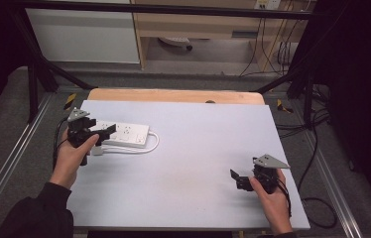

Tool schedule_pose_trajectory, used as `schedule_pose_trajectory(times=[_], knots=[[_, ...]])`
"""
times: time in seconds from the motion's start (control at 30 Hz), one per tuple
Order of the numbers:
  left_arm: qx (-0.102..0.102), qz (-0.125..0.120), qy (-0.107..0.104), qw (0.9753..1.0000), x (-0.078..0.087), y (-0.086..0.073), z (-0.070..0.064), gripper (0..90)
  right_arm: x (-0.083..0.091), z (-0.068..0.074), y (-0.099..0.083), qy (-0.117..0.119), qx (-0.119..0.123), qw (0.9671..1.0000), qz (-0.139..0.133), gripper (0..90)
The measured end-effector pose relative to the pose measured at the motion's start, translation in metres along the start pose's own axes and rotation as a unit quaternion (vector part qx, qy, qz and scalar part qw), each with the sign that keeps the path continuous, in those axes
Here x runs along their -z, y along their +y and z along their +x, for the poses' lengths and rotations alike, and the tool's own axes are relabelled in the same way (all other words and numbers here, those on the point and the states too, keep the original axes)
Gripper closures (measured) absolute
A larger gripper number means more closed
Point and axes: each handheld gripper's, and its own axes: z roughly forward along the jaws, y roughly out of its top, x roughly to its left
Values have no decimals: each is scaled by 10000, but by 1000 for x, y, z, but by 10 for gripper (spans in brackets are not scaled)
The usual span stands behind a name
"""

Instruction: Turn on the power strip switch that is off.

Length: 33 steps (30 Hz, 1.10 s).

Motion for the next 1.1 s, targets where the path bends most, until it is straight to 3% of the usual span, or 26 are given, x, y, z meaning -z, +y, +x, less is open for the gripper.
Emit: schedule_pose_trajectory(times=[0.17,0.63,1.1], knots=[[-48,90,-17,9999,-2,-1,2,202,-1,0,0,20,1,10000,18,29],[6,218,39,9998,-9,-7,8,238,-1,1,0,4,3,10000,31,28],[-155,363,13,9992,-16,-14,11,293,-2,1,0,9,46,10000,72,28]])
